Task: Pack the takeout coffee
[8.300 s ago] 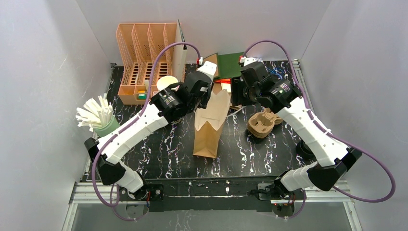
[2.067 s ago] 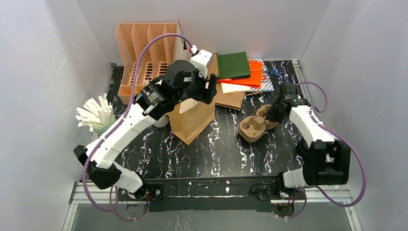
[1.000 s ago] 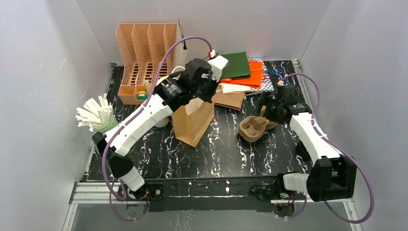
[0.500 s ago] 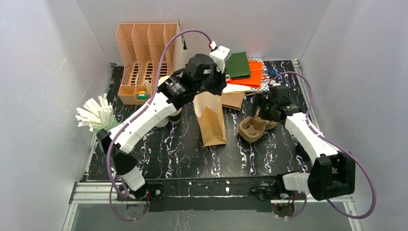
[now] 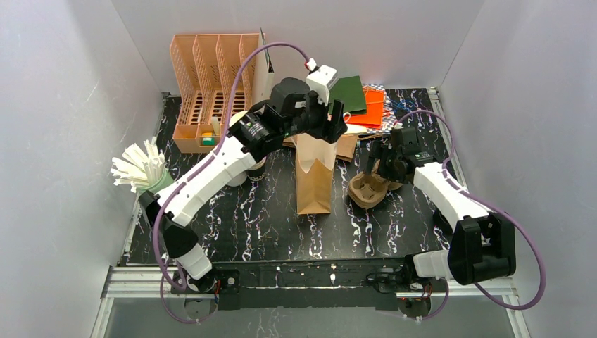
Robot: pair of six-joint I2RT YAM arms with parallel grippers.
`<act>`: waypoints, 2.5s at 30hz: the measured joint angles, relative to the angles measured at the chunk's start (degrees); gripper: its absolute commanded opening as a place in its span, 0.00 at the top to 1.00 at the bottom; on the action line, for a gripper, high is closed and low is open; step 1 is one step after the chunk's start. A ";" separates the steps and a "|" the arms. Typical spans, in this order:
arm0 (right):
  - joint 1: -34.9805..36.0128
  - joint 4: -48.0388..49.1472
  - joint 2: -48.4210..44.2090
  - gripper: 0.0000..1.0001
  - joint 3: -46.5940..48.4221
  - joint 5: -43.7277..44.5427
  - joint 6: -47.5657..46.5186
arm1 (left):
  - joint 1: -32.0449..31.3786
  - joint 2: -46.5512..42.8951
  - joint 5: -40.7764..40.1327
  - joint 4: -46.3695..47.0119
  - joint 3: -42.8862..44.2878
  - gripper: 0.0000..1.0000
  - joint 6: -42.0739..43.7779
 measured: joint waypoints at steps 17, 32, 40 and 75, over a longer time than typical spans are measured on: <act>0.07 -1.75 -10.32 0.18 -0.90 -10.88 5.01 | -1.09 -13.77 11.58 0.24 -6.60 0.40 -6.99; 1.92 0.17 -1.14 0.22 -1.31 -5.18 -6.03 | -2.45 -28.33 5.66 -10.84 -18.21 0.34 -6.95; 4.31 -0.52 2.75 0.35 -1.22 -0.61 -5.64 | -2.45 -31.21 2.49 -13.62 -19.61 0.34 -5.73; 4.39 -10.45 -0.57 0.23 4.83 11.54 8.63 | -2.47 -34.62 0.37 -13.05 -27.63 0.38 -7.10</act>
